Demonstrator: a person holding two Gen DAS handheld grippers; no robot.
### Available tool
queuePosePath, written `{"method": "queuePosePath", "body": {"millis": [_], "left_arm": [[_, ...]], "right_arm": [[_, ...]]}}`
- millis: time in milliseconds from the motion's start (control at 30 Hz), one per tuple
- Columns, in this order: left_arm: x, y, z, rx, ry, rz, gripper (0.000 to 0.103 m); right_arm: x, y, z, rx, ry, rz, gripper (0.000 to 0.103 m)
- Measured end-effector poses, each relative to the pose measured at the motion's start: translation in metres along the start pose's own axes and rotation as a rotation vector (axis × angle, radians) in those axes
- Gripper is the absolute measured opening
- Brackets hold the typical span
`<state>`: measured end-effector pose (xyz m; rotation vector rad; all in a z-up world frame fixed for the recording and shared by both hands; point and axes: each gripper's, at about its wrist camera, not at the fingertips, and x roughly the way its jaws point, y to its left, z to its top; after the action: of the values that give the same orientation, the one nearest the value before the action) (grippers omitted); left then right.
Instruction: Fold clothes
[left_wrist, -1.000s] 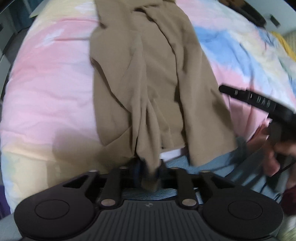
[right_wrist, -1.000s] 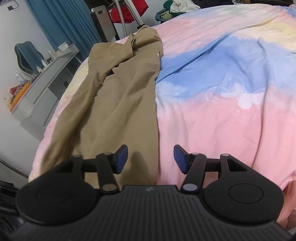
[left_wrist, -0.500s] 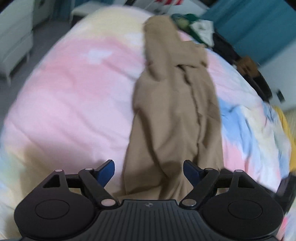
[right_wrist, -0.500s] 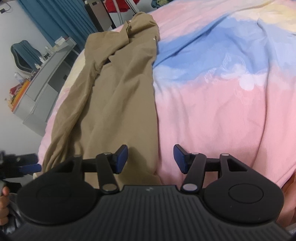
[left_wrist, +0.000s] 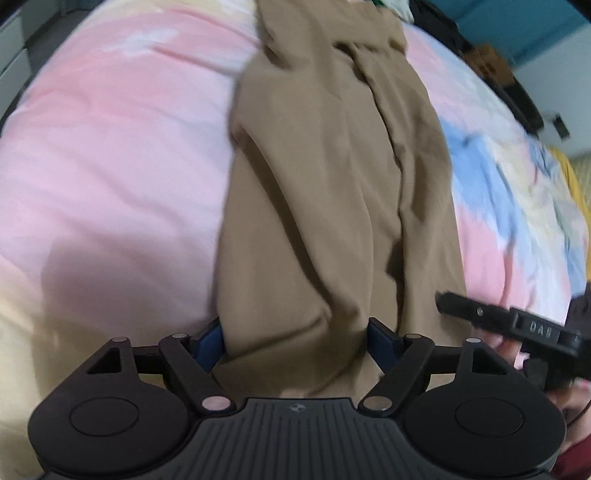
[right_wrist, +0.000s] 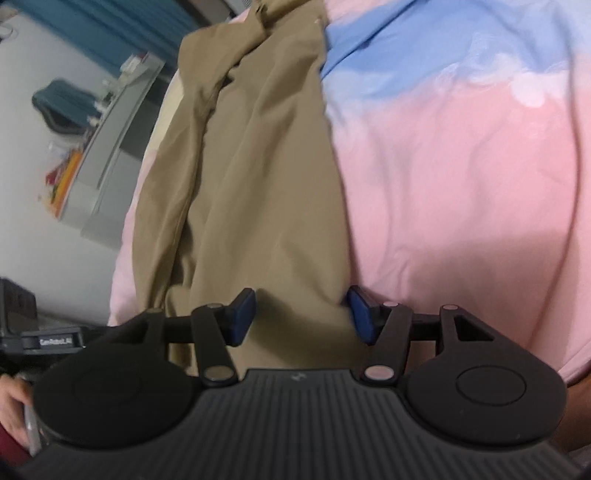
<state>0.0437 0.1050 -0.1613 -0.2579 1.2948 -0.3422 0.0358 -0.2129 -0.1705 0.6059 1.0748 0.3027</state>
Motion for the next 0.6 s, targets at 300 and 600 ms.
{"method": "queuePosePath", "body": {"millis": [300, 600], "left_arm": [[0.008, -0.013, -0.005, 0.105, 0.001, 0.013, 0.043], [-0.013, -0.03, -0.017, 0.183, -0.112, 0.015, 0.014]], "right_arm": [[0.005, 0.041, -0.022, -0.248, 0.064, -0.069, 0.049], [-0.013, 0.069, -0.036, -0.418, 0.013, -0.133, 0.011]]}}
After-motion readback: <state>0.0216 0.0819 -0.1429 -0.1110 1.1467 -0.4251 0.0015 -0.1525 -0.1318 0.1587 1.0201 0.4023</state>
